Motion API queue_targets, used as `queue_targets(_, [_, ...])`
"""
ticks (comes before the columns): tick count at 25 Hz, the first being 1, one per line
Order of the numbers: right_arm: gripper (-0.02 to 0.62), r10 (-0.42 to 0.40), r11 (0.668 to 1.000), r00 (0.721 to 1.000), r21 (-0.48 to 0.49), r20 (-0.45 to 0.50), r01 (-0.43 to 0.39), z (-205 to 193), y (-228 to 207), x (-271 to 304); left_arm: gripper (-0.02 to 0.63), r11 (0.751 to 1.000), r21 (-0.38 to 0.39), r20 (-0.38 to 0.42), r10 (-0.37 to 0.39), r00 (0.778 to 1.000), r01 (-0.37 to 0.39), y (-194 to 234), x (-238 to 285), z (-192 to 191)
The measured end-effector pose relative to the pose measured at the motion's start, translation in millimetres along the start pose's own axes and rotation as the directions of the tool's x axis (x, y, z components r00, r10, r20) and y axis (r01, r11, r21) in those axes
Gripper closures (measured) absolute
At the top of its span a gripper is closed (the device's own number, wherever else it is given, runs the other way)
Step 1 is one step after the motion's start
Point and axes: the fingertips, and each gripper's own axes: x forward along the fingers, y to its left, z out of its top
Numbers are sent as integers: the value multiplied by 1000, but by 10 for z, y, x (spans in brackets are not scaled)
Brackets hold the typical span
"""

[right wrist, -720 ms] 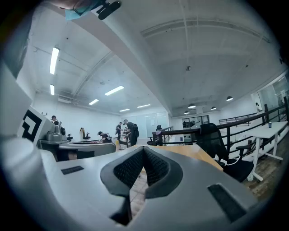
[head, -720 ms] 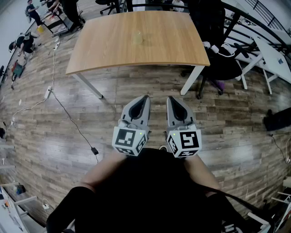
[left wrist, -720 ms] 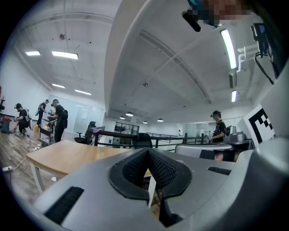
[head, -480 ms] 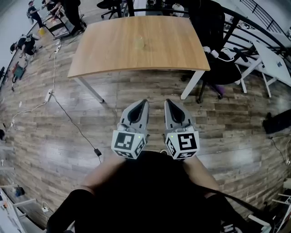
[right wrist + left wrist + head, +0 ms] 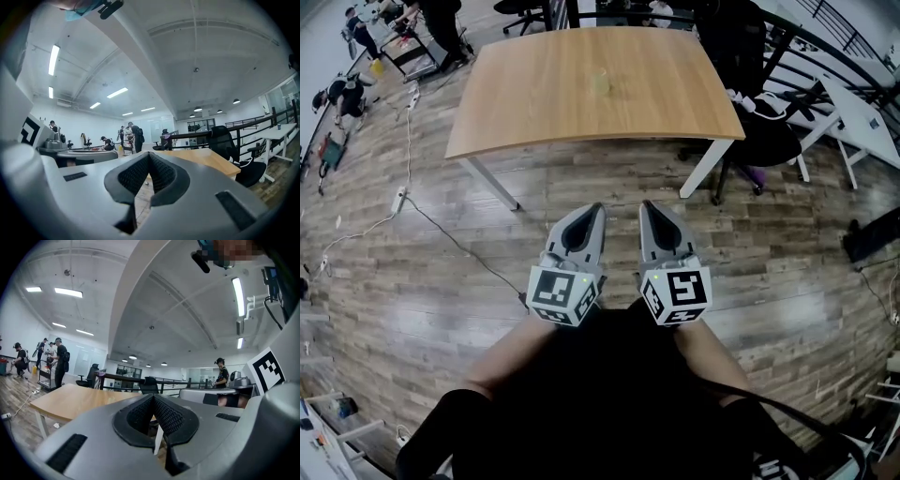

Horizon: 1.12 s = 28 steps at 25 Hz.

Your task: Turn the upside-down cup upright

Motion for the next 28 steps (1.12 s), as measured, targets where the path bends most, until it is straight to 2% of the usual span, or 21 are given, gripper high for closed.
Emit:
queue_targets(7, [583, -52, 999, 998, 7, -33, 52, -61, 18, 239, 598, 999, -53, -9, -12, 1000, 12, 322, 1, -114])
queue_targets(15, [581, -4, 1000, 997, 28, -83, 7, -325, -225, 1115, 598, 998, -50, -58, 26, 998, -29, 845, 593, -300])
queue_targets(24, [581, 83, 996, 986, 38, -145, -78, -614, -1014, 2924, 598, 991, -57, -151, 115, 982, -125, 1934, 2098, -548])
queue_targets(28, [581, 120, 992, 976, 54, -180, -112, -685, -1431, 3615, 598, 986, -55, -168, 144, 975, -155, 2262, 2863, -623])
